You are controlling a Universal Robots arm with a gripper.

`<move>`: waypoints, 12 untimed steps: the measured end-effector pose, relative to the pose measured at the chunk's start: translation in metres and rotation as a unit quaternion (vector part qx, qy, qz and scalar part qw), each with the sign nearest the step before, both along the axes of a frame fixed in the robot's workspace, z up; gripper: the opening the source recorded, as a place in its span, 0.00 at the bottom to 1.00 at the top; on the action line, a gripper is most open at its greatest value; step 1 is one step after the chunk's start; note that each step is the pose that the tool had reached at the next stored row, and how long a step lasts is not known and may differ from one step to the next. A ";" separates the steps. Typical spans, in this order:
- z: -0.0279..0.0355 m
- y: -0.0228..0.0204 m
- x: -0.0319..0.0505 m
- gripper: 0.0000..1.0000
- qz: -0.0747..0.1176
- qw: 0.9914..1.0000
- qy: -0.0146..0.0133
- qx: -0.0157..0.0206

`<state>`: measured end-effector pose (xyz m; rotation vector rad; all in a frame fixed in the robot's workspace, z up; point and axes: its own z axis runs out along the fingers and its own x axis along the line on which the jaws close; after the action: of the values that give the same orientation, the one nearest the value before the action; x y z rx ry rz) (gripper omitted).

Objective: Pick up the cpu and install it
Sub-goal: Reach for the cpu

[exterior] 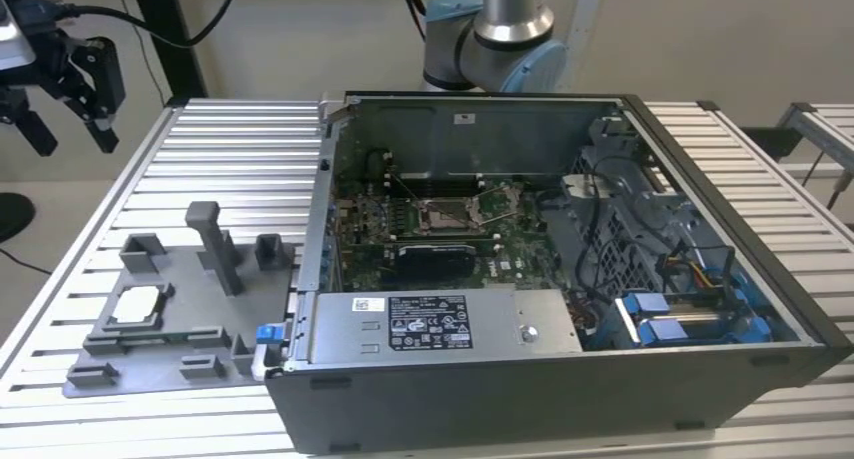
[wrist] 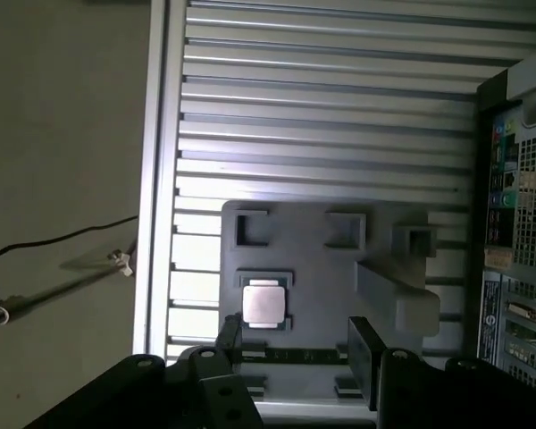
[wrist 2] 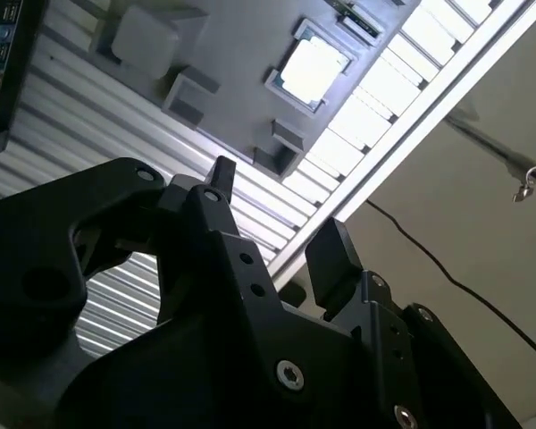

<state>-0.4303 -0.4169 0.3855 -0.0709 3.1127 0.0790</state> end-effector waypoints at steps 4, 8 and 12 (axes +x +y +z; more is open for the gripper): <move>-0.0071 -0.0002 0.0000 0.00 0.000 1.000 0.000 0.000; -0.0144 -0.0011 -0.0003 0.00 -0.001 1.000 0.000 0.000; -0.0217 -0.0020 -0.0014 0.00 -0.002 1.000 0.000 0.000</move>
<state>-0.4317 -0.4188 0.3639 -0.0662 3.1130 0.0786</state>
